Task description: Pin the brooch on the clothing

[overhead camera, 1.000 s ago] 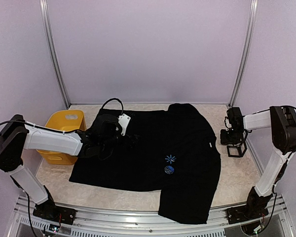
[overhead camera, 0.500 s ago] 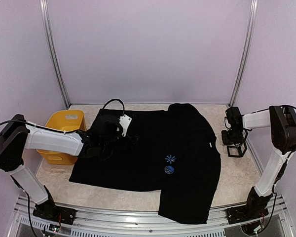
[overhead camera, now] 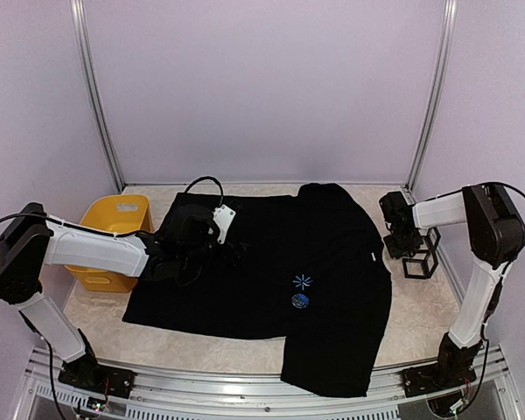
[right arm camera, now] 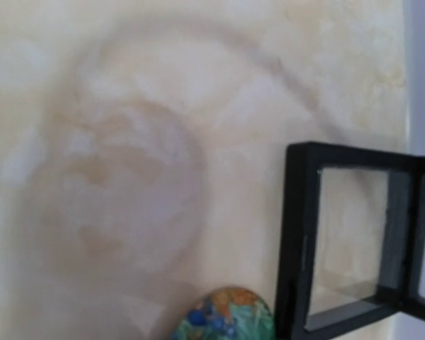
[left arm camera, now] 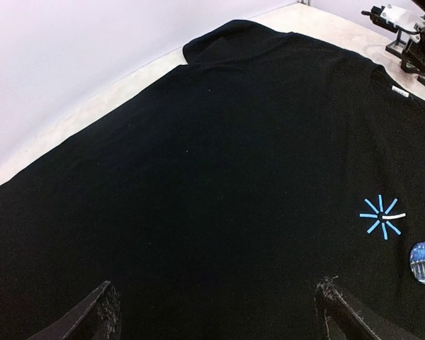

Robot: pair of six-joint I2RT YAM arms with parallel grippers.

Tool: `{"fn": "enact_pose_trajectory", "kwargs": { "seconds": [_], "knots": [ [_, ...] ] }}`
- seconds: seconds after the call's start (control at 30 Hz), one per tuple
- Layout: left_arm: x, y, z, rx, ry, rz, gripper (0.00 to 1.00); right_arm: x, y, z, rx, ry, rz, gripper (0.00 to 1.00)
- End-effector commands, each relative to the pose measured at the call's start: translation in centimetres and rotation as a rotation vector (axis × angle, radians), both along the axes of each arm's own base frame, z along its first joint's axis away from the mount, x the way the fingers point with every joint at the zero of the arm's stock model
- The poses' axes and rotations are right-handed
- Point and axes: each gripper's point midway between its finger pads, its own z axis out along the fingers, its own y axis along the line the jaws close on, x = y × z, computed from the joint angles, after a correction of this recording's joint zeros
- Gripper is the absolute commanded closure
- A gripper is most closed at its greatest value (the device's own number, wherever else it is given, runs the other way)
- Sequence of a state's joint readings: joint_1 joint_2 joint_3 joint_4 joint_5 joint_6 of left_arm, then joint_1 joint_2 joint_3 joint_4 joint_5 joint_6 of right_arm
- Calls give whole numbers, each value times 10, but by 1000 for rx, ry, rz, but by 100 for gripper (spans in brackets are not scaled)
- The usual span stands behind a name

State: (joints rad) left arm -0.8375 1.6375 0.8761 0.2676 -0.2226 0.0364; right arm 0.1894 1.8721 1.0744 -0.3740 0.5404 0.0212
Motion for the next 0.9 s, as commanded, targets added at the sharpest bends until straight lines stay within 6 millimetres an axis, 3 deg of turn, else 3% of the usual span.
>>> {"fn": "enact_pose_trajectory", "kwargs": {
  "seconds": [0.0,0.33,0.87],
  "knots": [
    [1,-8,7,-1,-17,-25,10,-22,-1,-21,-139,150,68,67],
    [1,-8,7,0,-18,-27,10,-29,-13,-29,-327,223,95,75],
    [0,-9,6,2,-14,-31,10,-14,-13,-2,-440,146,107,80]
  ]
}}
